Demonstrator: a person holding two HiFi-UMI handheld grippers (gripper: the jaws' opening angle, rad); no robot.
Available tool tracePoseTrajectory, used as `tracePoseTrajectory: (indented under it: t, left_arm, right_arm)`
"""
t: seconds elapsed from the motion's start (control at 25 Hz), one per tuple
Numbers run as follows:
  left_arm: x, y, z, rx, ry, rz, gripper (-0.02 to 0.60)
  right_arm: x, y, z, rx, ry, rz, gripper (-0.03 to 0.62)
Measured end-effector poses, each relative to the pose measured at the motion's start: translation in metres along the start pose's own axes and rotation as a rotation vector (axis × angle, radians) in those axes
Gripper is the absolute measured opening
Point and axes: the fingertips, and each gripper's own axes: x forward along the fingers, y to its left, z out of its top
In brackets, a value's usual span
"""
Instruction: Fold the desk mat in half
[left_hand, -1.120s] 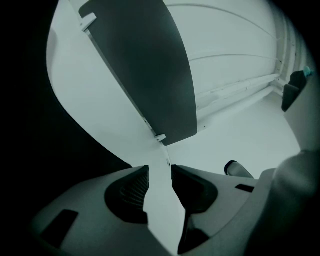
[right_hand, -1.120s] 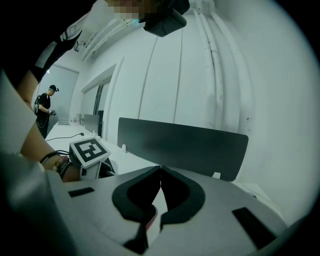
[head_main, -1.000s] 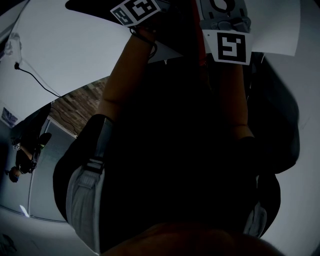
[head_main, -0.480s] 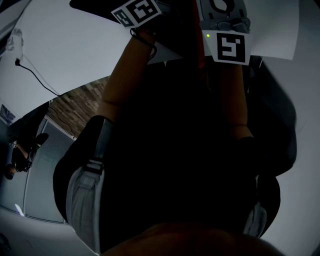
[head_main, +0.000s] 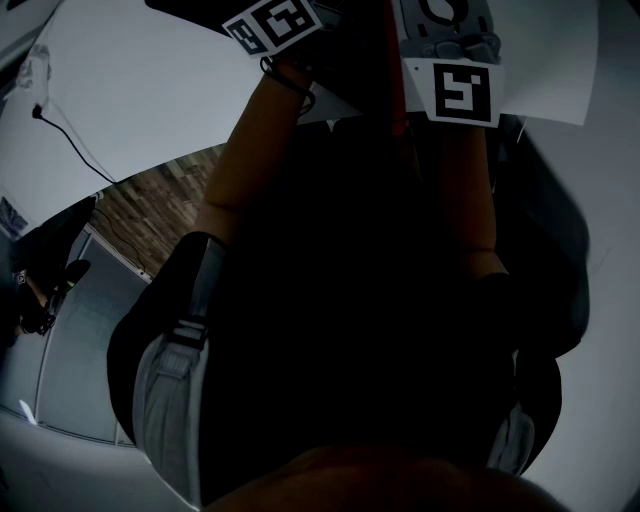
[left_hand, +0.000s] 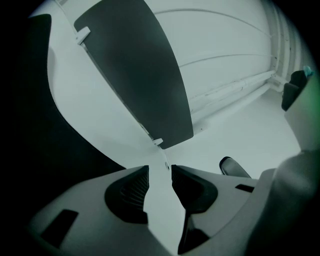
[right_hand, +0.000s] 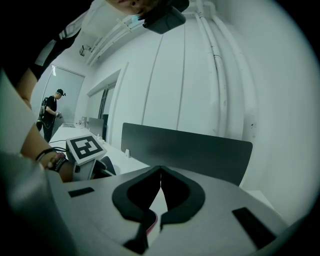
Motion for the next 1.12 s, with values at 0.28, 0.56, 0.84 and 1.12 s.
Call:
tracePoseTrajectory:
  t: [0.28,0.56,0.84,1.12]
  left_arm:
    - [-0.009,-0.009,0.009,0.036,-0.046,0.013,0.147]
    - [-0.018,-0.017,0.016,0.101,-0.101,0.020,0.146]
    - [-0.056,-0.070,0.004,0.190,-0.095,-0.018,0.146]
    - [-0.102,-0.105,0.015,0.357,-0.098,-0.060,0.146]
  right_arm:
    - [-0.006,0.002,0.009,-0.012,-0.030,0.027,0.029]
    - [-0.008,0.007,0.014,-0.047,-0.079,0.068,0.029]
    - [-0.049,0.009,0.045,-0.069,-0.087,0.022,0.029]
    - [-0.076,0.028,0.077,-0.072,-0.072,-0.047,0.029]
